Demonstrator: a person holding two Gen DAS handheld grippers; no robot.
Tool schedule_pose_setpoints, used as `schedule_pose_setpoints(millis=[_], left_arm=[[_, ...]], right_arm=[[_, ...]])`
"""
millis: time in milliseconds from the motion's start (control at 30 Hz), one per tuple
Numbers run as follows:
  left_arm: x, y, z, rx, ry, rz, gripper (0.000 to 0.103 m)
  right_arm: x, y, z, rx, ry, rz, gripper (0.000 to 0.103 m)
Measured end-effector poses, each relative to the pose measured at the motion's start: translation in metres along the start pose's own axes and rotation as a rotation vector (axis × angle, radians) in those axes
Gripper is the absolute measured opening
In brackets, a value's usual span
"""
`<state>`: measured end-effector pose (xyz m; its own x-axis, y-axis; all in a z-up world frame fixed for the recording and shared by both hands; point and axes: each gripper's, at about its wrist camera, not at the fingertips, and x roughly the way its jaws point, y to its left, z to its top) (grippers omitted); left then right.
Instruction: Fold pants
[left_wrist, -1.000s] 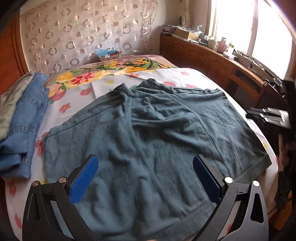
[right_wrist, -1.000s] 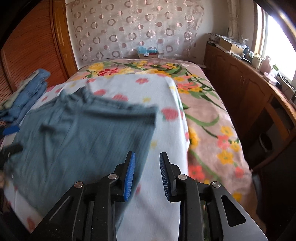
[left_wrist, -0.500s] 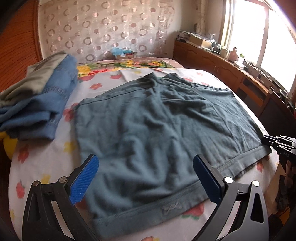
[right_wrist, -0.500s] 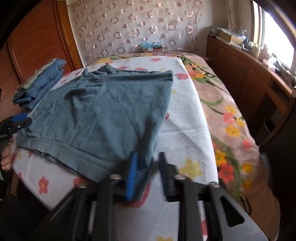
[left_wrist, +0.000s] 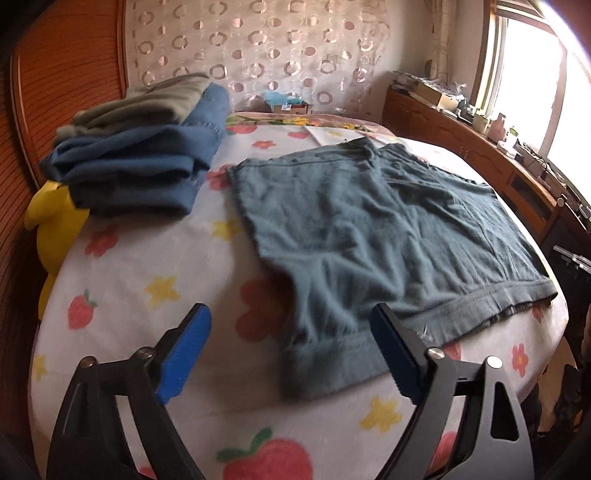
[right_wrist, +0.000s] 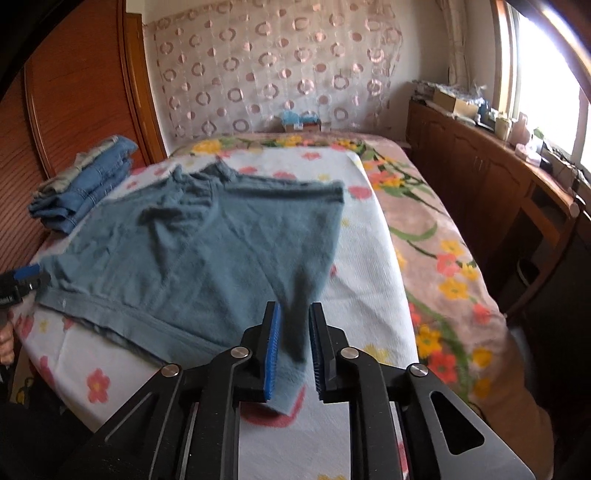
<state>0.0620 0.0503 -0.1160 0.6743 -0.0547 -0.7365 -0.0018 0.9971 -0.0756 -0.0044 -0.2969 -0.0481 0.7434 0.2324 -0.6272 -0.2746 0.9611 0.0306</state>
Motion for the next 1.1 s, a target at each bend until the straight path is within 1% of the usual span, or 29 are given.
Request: schedule_pose_setpoints(millis=[33, 200, 233, 367, 400, 433, 467, 500, 533, 567, 600, 667, 733, 833, 1100], left_arm=[[-0.001, 0.001, -0.002, 0.004, -0.001, -0.003, 0.082], [-0.006, 0.005, -0.012, 0.006, 0.008, -0.013, 0.069], [-0.007, 0.006, -0.013, 0.003, 0.009, -0.019, 0.065], [-0.008, 0.006, -0.014, 0.003, 0.011, -0.042, 0.058], [-0.007, 0.005, -0.015, 0.004, 0.013, -0.048, 0.057], [-0.007, 0.004, -0.015, 0.005, 0.013, -0.053, 0.054], [-0.008, 0.004, -0.016, 0.006, 0.013, -0.057, 0.050], [-0.007, 0.003, -0.017, 0.009, 0.014, -0.064, 0.047], [-0.008, 0.003, -0.017, 0.010, 0.011, -0.073, 0.042], [-0.008, 0.003, -0.017, 0.010, 0.010, -0.084, 0.034], [-0.008, 0.002, -0.018, 0.012, 0.011, -0.092, 0.030], [-0.011, -0.001, -0.018, 0.022, 0.001, -0.087, 0.018], [-0.015, -0.005, -0.016, 0.032, -0.009, -0.101, 0.012], [-0.022, -0.015, -0.013, 0.071, -0.024, -0.107, 0.008], [-0.030, -0.046, 0.010, 0.140, -0.066, -0.147, 0.008]], right_arm=[[-0.001, 0.003, 0.001, -0.001, -0.009, 0.009, 0.021], [0.000, 0.018, 0.003, -0.022, -0.029, 0.050, 0.022], [0.001, 0.019, 0.003, -0.028, -0.031, 0.057, 0.022], [0.003, 0.026, 0.005, -0.050, -0.040, 0.075, 0.023], [0.004, 0.028, 0.006, -0.052, -0.040, 0.078, 0.025], [0.005, 0.030, 0.006, -0.054, -0.041, 0.081, 0.029], [0.006, 0.031, 0.006, -0.055, -0.044, 0.089, 0.031], [0.007, 0.033, 0.008, -0.056, -0.044, 0.092, 0.034], [0.008, 0.034, 0.007, -0.058, -0.044, 0.096, 0.034], [0.009, 0.035, 0.007, -0.058, -0.043, 0.099, 0.035], [0.010, 0.036, 0.007, -0.056, -0.042, 0.102, 0.035], [0.011, 0.038, 0.006, -0.053, -0.041, 0.109, 0.035], [0.013, 0.038, 0.006, -0.056, -0.038, 0.113, 0.036], [0.013, 0.037, 0.005, -0.046, -0.042, 0.116, 0.036], [0.013, 0.036, 0.000, -0.021, -0.055, 0.130, 0.036]])
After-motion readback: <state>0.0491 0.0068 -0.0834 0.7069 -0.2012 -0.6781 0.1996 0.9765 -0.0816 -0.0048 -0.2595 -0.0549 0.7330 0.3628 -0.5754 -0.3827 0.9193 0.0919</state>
